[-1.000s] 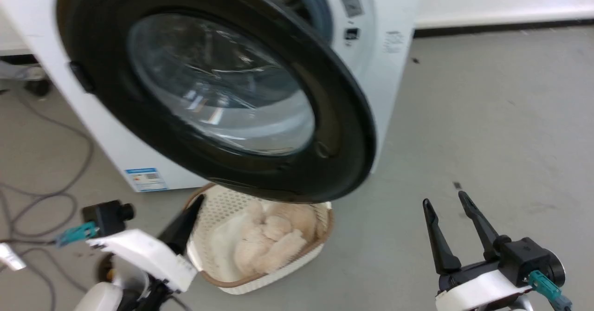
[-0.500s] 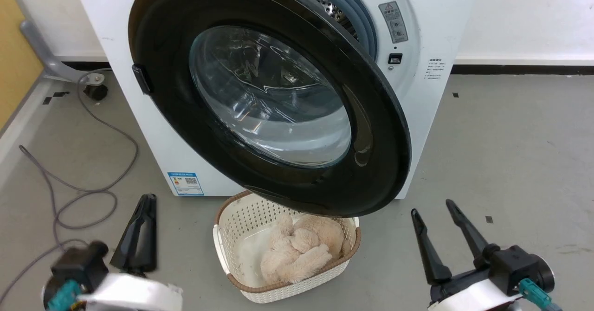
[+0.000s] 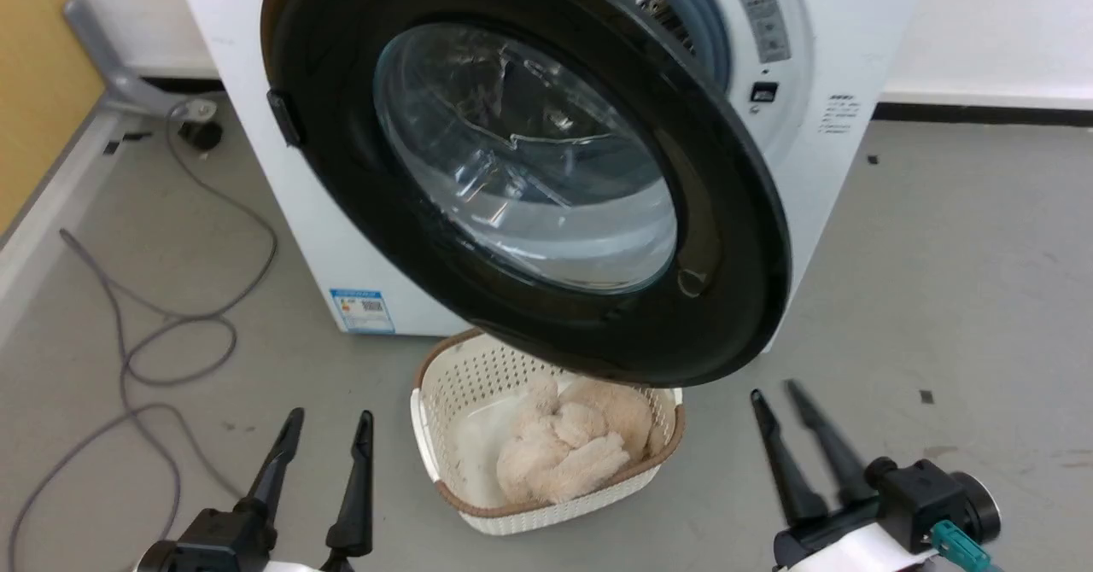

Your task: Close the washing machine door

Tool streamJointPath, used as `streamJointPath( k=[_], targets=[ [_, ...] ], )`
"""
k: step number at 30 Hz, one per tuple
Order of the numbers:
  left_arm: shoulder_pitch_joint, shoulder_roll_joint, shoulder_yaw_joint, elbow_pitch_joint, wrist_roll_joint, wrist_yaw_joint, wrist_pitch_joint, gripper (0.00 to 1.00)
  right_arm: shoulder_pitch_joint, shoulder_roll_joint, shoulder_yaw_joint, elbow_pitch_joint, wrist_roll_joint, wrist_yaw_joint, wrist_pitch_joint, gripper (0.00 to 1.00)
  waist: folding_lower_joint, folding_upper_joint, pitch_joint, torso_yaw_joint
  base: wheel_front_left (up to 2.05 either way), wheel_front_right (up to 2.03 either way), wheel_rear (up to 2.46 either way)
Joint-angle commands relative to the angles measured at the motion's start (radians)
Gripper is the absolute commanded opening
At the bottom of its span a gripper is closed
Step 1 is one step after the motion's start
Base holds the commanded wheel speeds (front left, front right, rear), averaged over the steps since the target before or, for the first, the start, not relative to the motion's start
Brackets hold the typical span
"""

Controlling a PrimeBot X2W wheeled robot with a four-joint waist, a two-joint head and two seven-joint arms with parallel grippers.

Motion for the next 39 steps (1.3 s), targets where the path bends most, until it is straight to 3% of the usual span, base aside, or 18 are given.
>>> streamJointPath(
  k=[1, 7, 15, 27, 35, 39],
  targets=[
    [-0.010, -0.006, 0.005, 0.002, 0.007, -0.006, -0.004, 1.00, -0.009, -0.010, 0.005, -0.005, 0.006, 0.001, -0.005, 0.00, 0.0001, -0.0001, 0.014, 0.011, 0.00, 0.00, 0.00],
    [-0.042, -0.042, 0.022, 0.010, 0.040, -0.039, -0.004, 1.00, -0.103, -0.077, 0.069, 0.022, 0.011, 0.001, -0.004, 0.00, 0.0001, -0.0001, 0.073, 0.043, 0.00, 0.00, 0.00],
    [-0.103, -0.087, 0.043, 0.017, 0.072, -0.080, -0.004, 1.00, -0.317, -0.214, 0.125, 0.094, 0.071, 0.001, 0.043, 0.00, 0.0001, -0.0001, 0.166, 0.097, 0.00, 0.00, 0.00],
    [-0.192, -0.152, 0.067, 0.019, 0.085, -0.119, -0.004, 1.00, -0.575, -0.354, 0.046, 0.213, 0.144, 0.001, 0.124, 0.00, 0.0001, -0.0001, 0.295, 0.188, 0.00, 0.00, 0.00],
    [-0.237, -0.170, 0.075, 0.025, 0.084, -0.137, -0.004, 1.00, -0.747, -0.401, -0.004, 0.300, 0.178, 0.001, 0.176, 0.00, 0.0001, -0.0001, 0.367, 0.229, 0.00, 0.00, 0.00],
    [-0.253, -0.174, 0.077, 0.028, 0.082, -0.142, -0.004, 1.00, -0.818, -0.388, -0.054, 0.346, 0.200, 0.001, 0.198, 0.00, 0.0001, -0.0001, 0.388, 0.237, 0.00, 0.00, 0.00]
  ],
)
